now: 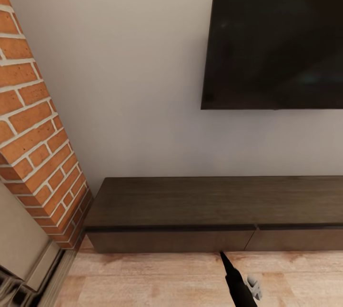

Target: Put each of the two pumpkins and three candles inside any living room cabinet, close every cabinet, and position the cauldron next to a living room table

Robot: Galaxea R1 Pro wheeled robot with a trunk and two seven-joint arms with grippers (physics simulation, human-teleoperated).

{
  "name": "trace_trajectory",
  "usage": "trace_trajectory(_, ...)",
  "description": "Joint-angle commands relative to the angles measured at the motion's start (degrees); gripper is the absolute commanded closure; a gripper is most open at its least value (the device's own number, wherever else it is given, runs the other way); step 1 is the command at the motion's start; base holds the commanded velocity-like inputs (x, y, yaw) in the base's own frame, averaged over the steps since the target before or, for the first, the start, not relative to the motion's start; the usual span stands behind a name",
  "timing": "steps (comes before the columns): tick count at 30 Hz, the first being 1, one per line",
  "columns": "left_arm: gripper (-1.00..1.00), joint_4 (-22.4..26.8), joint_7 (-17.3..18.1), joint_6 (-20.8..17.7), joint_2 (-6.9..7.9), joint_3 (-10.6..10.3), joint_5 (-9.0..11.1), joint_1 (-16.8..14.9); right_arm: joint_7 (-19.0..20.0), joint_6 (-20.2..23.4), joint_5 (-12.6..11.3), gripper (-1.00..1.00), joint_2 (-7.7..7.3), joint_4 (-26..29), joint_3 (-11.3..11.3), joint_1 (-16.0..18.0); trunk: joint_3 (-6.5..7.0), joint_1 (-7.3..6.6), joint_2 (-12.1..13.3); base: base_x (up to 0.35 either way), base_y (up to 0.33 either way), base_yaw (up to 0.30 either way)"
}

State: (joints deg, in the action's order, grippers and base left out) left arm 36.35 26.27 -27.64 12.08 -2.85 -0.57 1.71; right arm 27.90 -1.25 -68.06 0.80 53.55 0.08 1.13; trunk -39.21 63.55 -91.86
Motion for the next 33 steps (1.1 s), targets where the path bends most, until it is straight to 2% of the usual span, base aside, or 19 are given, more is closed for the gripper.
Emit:
trace_trajectory(1, -1.00, 0.0, 0.1, -0.3, -0.29, -0.1, 0.0, -0.2, 0.2, -0.1, 0.0, -1.00, -0.11, -0.4, 0.0, 0.0, -0.04, 0.00, 0.0, 0.000, 0.000, 0.000)
trace_trajectory(6, -1.00, -1.6, 0.4, 0.2, -1.91, 0.0, -0.1, -0.4, 1.0, -0.6, 1.5, -1.00, -1.41, -2.0, -0.2, 0.0, -0.04, 0.00, 0.0, 0.000, 0.000, 0.000)
trace_trajectory(18, -1.00, -2.9, 0.6, 0.3, -5.81, -0.1, 0.0, -0.5, 4.9, -0.2, 5.4, -1.00, -1.51, -5.8, -0.7, 0.0, -0.04, 0.00, 0.0, 0.000, 0.000, 0.000)
trace_trajectory(21, -1.00, -2.8, 1.0, 0.3, -6.78, -0.1, 0.1, -0.5, 5.4, -0.2, 5.6, -1.00, -1.57, -6.8, -0.7, 0.0, -0.04, 0.00, 0.0, 0.000, 0.000, 0.000)
trace_trajectory(27, -1.00, -2.3, 3.0, 0.4, -6.73, -0.1, -0.2, -0.5, 6.9, 0.7, 5.2, -1.00, -1.79, -8.7, -0.8, 0.0, -0.04, 0.00, 0.0, 0.000, 0.000, 0.000)
trace_trajectory(29, -1.00, -2.3, 3.6, 0.4, -6.72, -0.2, -0.3, -0.5, 7.6, 1.4, 5.2, -1.00, -2.40, -9.4, -0.9, 0.0, -0.04, 0.00, 0.0, 0.000, 0.000, 0.000)
trace_trajectory(30, -1.00, -2.2, 6.5, 0.4, -6.72, -0.2, -0.3, -0.5, 13.0, 7.5, 5.1, -1.00, -3.44, -13.5, -1.0, 0.0, -0.04, 0.00, 0.0, 0.000, 0.000, 0.000)
trace_trajectory(33, -1.00, -0.3, 6.9, 0.3, -6.42, -0.2, -0.1, -0.5, 15.0, 13.0, 4.9, -1.00, -5.55, -12.1, -1.9, 0.0, -0.04, 0.00, 0.0, 0.000, 0.000, 0.000)
